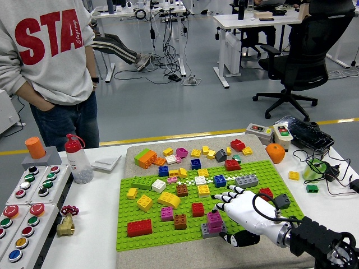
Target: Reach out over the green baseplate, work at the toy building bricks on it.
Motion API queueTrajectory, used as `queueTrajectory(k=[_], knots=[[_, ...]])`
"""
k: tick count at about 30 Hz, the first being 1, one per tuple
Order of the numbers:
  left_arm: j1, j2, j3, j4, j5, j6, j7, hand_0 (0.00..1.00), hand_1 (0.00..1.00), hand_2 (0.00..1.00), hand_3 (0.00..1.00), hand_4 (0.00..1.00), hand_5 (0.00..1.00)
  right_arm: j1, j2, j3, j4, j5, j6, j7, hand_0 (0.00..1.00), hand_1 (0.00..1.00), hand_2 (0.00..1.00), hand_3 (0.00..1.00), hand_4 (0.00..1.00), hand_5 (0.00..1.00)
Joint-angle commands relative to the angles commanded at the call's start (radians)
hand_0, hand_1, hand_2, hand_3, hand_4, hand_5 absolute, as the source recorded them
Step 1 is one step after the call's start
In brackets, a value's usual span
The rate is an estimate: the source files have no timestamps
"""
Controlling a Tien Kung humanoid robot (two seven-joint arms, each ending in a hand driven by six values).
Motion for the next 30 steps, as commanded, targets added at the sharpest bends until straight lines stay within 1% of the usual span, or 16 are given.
queueTrajectory(k=[8, 17, 18, 23, 24, 27, 29, 30], knots=[[0.000, 0.000, 0.000, 0.000, 0.001, -0.001, 0.001, 0.662, 0.614, 0.622, 0.444, 0.361, 0.998, -0.006, -0.005, 0.000, 0.006, 0.000, 0.000, 0.002, 0.931, 0.878, 0.913, 0.720, 0.652, 0.445], [0.000, 0.000, -0.001, 0.000, 0.005, -0.004, 0.004, 0.662, 0.615, 0.622, 0.445, 0.362, 0.998, -0.009, -0.008, 0.004, 0.007, 0.002, -0.020, 0.013, 0.930, 0.874, 0.897, 0.706, 0.648, 0.444], [0.000, 0.000, -0.001, 0.000, 0.005, -0.004, 0.004, 0.662, 0.616, 0.623, 0.446, 0.362, 0.998, -0.011, -0.009, 0.006, 0.007, 0.002, -0.024, 0.013, 0.912, 0.807, 0.826, 0.715, 0.640, 0.437], [0.000, 0.000, -0.001, 0.000, 0.005, -0.004, 0.004, 0.662, 0.616, 0.623, 0.446, 0.362, 0.998, -0.016, -0.011, 0.016, 0.011, 0.009, -0.075, 0.023, 0.912, 0.807, 0.826, 0.715, 0.640, 0.437], [0.000, 0.000, -0.001, 0.000, 0.006, -0.004, 0.004, 0.662, 0.616, 0.623, 0.446, 0.362, 0.998, -0.016, -0.012, 0.015, 0.011, 0.010, -0.085, 0.026, 0.865, 0.745, 0.726, 0.715, 0.625, 0.412], [-0.001, 0.001, -0.002, -0.001, 0.009, -0.005, 0.006, 0.662, 0.616, 0.623, 0.446, 0.362, 0.998, -0.016, -0.011, 0.012, 0.011, 0.015, -0.118, 0.040, 0.865, 0.745, 0.726, 0.715, 0.625, 0.412], [-0.001, 0.001, -0.003, -0.001, 0.010, -0.005, 0.007, 0.662, 0.616, 0.623, 0.446, 0.362, 0.998, -0.016, -0.011, 0.010, 0.010, 0.018, -0.131, 0.047, 0.865, 0.745, 0.726, 0.715, 0.625, 0.412], [0.000, 0.001, -0.003, -0.001, 0.011, -0.005, 0.007, 0.661, 0.616, 0.623, 0.447, 0.363, 0.998, -0.016, -0.011, 0.009, 0.009, 0.019, -0.135, 0.050, 0.830, 0.695, 0.660, 0.719, 0.609, 0.399]])
